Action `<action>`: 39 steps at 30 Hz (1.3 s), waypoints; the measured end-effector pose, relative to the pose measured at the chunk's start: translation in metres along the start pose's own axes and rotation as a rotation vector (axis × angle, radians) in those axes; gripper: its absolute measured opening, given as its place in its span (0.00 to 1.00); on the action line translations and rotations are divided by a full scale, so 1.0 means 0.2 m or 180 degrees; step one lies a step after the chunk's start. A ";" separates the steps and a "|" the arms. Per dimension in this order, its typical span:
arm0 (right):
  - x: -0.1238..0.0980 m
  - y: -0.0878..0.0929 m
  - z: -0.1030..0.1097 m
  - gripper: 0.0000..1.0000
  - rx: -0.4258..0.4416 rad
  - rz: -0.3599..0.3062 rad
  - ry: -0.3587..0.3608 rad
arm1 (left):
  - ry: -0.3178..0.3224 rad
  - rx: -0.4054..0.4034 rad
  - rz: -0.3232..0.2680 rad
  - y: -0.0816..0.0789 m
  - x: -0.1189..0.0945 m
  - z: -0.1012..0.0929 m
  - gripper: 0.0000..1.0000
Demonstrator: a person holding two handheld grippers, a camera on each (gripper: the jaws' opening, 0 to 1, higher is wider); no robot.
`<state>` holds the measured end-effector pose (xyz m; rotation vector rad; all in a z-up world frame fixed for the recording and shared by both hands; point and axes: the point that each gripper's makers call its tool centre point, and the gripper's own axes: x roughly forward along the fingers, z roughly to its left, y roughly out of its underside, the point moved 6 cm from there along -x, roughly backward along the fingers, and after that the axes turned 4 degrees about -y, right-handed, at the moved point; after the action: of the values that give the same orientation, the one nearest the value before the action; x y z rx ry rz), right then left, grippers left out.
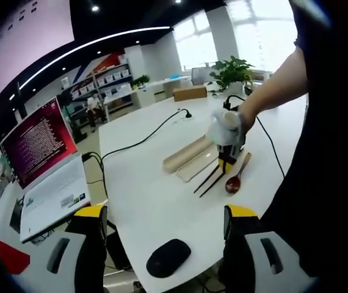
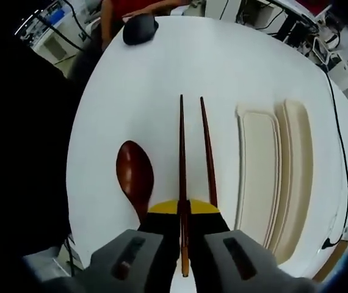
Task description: Arrange the utensils inside the cutlery case until each visible utensil rests in its matching compartment.
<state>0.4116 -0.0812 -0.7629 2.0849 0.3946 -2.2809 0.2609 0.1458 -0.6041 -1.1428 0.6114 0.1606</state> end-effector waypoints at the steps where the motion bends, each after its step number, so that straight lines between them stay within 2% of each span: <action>1: 0.00 0.00 0.00 0.00 0.0002 0.0002 0.0007 | 0.0004 -0.0005 -0.0003 0.00 0.00 0.00 0.80; 23: -0.03 0.01 0.01 0.00 0.0091 0.0094 0.0050 | 0.0023 -0.0033 -0.0055 0.03 -0.01 0.01 0.80; 39: -0.11 0.00 -0.02 0.00 0.0188 0.0034 0.0103 | 0.0038 -0.0046 -0.0092 0.02 0.01 0.02 0.80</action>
<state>0.4182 -0.0832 -0.7415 2.1483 0.3202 -2.2831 0.2620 0.1511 -0.6077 -1.1668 0.6049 0.1337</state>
